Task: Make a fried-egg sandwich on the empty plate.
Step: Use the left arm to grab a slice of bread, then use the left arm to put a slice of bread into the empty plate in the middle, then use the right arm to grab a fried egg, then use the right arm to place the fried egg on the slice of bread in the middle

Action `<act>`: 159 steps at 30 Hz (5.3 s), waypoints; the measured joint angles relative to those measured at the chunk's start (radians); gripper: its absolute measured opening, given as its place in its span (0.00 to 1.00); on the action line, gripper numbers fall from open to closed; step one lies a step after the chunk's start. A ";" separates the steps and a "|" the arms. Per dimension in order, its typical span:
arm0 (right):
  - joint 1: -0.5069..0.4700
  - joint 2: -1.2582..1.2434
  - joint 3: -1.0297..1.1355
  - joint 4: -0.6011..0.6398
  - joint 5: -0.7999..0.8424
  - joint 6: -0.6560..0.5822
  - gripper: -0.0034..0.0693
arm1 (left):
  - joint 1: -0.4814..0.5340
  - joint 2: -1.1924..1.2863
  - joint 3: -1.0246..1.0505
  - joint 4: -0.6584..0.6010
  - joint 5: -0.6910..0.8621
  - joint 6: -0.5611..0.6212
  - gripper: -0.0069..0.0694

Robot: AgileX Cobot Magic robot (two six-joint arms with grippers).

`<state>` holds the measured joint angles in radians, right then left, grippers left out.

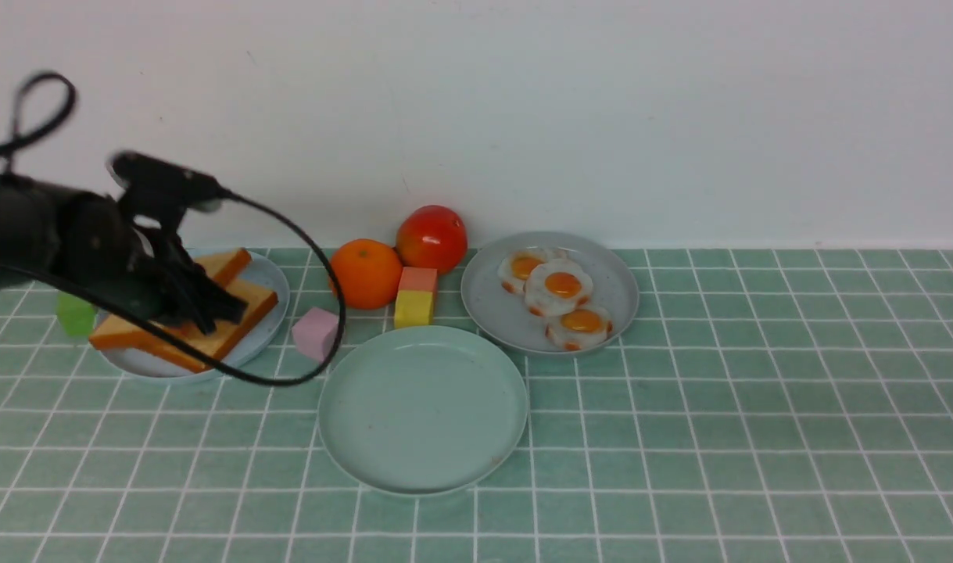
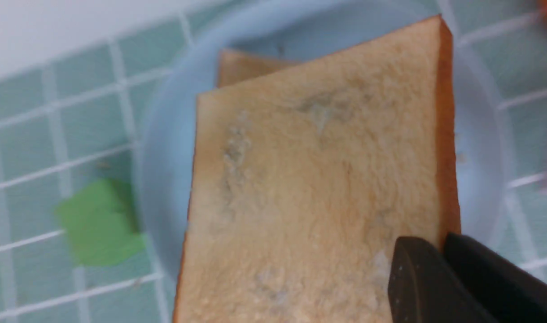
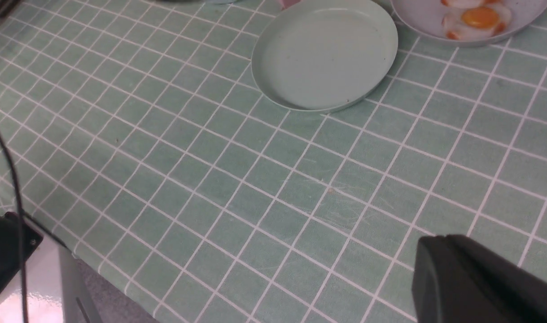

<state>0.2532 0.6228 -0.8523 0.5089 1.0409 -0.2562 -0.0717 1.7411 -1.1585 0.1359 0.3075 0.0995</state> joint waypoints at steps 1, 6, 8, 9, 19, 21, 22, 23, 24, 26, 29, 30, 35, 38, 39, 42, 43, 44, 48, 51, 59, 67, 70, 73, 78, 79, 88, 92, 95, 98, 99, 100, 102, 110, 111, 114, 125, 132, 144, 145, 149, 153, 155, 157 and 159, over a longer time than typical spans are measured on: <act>0.000 0.000 0.000 0.000 0.000 -0.001 0.07 | -0.004 -0.030 0.001 -0.014 0.023 -0.002 0.15; 0.000 0.000 0.000 0.000 0.000 -0.023 0.07 | -0.128 -0.188 0.059 -0.027 0.085 -0.004 0.14; 0.000 0.000 0.000 0.000 0.000 -0.026 0.07 | -0.222 -0.224 0.091 -0.026 0.093 -0.004 0.14; 0.000 0.000 0.000 0.000 0.000 -0.027 0.07 | -0.234 -0.230 0.094 -0.026 0.095 -0.004 0.14; 0.000 0.000 0.000 0.000 0.002 -0.029 0.08 | -0.575 -0.134 0.140 0.058 0.046 -0.091 0.14; 0.000 0.000 0.000 0.000 0.004 -0.029 0.08 | -0.579 -0.104 0.140 0.078 0.031 -0.100 0.14; 0.000 0.000 0.000 0.000 0.009 -0.029 0.08 | -0.580 -0.080 0.140 0.099 0.023 -0.100 0.14; 0.000 0.000 0.000 0.000 0.014 -0.029 0.08 | -0.580 -0.063 0.140 0.115 0.017 -0.105 0.14; 0.000 0.000 0.000 0.000 0.020 -0.029 0.09 | -0.580 -0.051 0.140 0.130 0.013 -0.108 0.14; 0.000 0.000 0.000 0.000 0.034 -0.029 0.10 | -0.580 -0.030 0.140 0.158 0.001 -0.110 0.14; 0.000 0.000 0.000 0.000 0.053 -0.029 0.12 | -0.580 -0.016 0.140 0.176 -0.014 -0.110 0.16; 0.000 0.000 0.000 -0.005 0.059 -0.029 0.16 | -0.580 -0.013 0.140 0.181 -0.022 -0.112 0.21; 0.000 0.000 0.000 -0.012 0.062 -0.029 0.35 | -0.580 -0.013 0.140 0.185 -0.026 -0.118 0.51; 0.000 0.001 0.000 -0.012 0.051 -0.029 0.46 | -0.581 -0.030 0.140 0.184 -0.019 -0.134 0.69; 0.000 0.006 -0.001 -0.012 0.046 -0.029 0.48 | -0.582 -0.044 0.139 0.182 -0.015 -0.149 0.72; 0.000 0.045 -0.001 -0.012 0.019 -0.029 0.51 | -0.584 -0.155 0.127 0.151 0.020 -0.263 0.71; 0.000 0.069 -0.001 -0.012 0.011 -0.029 0.50 | -0.584 -0.209 0.125 0.147 0.034 -0.308 0.66; 0.000 0.085 -0.002 -0.012 0.002 -0.029 0.49 | -0.584 -0.245 0.123 0.144 0.048 -0.333 0.62; 0.000 0.245 -0.041 -0.011 -0.060 -0.030 0.33 | -0.584 -0.528 0.124 0.136 0.149 -0.456 0.22; 0.003 0.375 -0.099 -0.012 -0.100 -0.062 0.20 | -0.584 -0.715 0.175 0.114 0.195 -0.485 0.07; 0.083 0.736 -0.338 -0.039 -0.139 -0.116 0.06 | -0.584 -1.192 0.498 0.023 0.219 -0.495 0.07; 0.228 1.124 -0.619 -0.309 -0.213 -0.057 0.10 | -0.584 -1.406 0.700 0.011 0.219 -0.533 0.07; 0.249 1.212 -0.701 -0.416 -0.215 -0.010 0.15 | -0.584 -1.412 0.701 0.011 0.212 -0.535 0.07; 0.264 1.342 -0.820 -0.570 -0.223 0.034 0.27 | -0.584 -1.412 0.701 0.011 0.179 -0.545 0.07; 0.266 1.478 -0.943 -0.660 -0.249 0.045 0.48 | -0.584 -1.412 0.701 0.011 0.149 -0.547 0.07; 0.266 1.502 -0.965 -0.670 -0.254 0.045 0.53 | -0.584 -1.412 0.701 0.011 0.149 -0.547 0.07; 0.266 1.683 -1.128 -0.709 -0.266 0.046 0.73 | -0.584 -1.412 0.701 0.012 0.148 -0.547 0.07; 0.266 1.720 -1.151 -0.760 -0.273 0.081 0.74 | -0.584 -1.412 0.701 0.015 0.152 -0.547 0.07; 0.266 1.730 -1.154 -0.805 -0.281 0.121 0.74 | -0.584 -1.412 0.701 0.015 0.155 -0.547 0.07; 0.266 1.742 -1.158 -0.846 -0.290 0.144 0.74 | -0.584 -1.412 0.701 0.015 0.160 -0.547 0.07; 0.266 1.745 -1.159 -0.850 -0.293 0.149 0.74 | -0.584 -1.412 0.701 0.015 0.160 -0.547 0.07; 0.266 1.747 -1.159 -0.854 -0.295 0.151 0.74 | -0.584 -1.412 0.701 0.015 0.160 -0.547 0.07; 0.266 1.749 -1.159 -0.858 -0.298 0.155 0.74 | -0.584 -1.412 0.701 0.015 0.160 -0.547 0.07; 0.266 1.760 -1.160 -0.867 -0.320 0.196 0.74 | -0.584 -1.412 0.701 0.005 0.163 -0.547 0.07; 0.266 1.767 -1.160 -0.868 -0.322 0.206 0.74 | -0.584 -1.412 0.701 0.004 0.163 -0.547 0.07; 0.266 1.783 -1.160 -0.878 -0.327 0.219 0.74 | -0.584 -1.412 0.701 0.004 0.164 -0.547 0.07; 0.267 1.793 -1.166 -0.907 -0.339 0.226 0.68 | -0.584 -1.412 0.701 0.004 0.166 -0.547 0.07; 0.268 1.793 -1.167 -0.915 -0.294 0.226 0.36 | -0.584 -1.412 0.701 -0.005 0.166 -0.547 0.07; 0.312 1.720 -1.166 -0.998 -0.221 0.226 0.12 | -0.584 -1.412 0.701 -0.002 0.193 -0.547 0.07; 0.319 1.699 -1.166 -1.001 -0.215 0.226 0.12 | -0.584 -1.412 0.701 0.000 0.195 -0.547 0.07; 0.339 1.617 -1.166 -1.010 -0.184 0.226 0.12 | -0.584 -1.412 0.701 0.036 0.197 -0.547 0.07; 0.347 1.546 -1.166 -1.009 -0.130 0.227 0.12 | -0.584 -1.412 0.701 0.058 0.198 -0.547 0.07; 0.360 1.488 -1.164 -0.966 -0.053 0.230 0.12 | -0.584 -1.412 0.701 0.070 0.203 -0.547 0.07; 0.382 1.443 -1.147 -0.907 -0.012 0.230 0.12 | -0.584 -1.412 0.701 0.073 0.203 -0.547 0.07; 0.420 1.396 -1.097 -0.823 0.007 0.212 0.12 | -0.584 -1.412 0.701 0.073 0.203 -0.547 0.07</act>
<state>0.6728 2.0189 -1.9494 -0.3137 1.0484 -0.0441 -0.6562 0.3292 -0.4573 0.2089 0.5102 -0.4478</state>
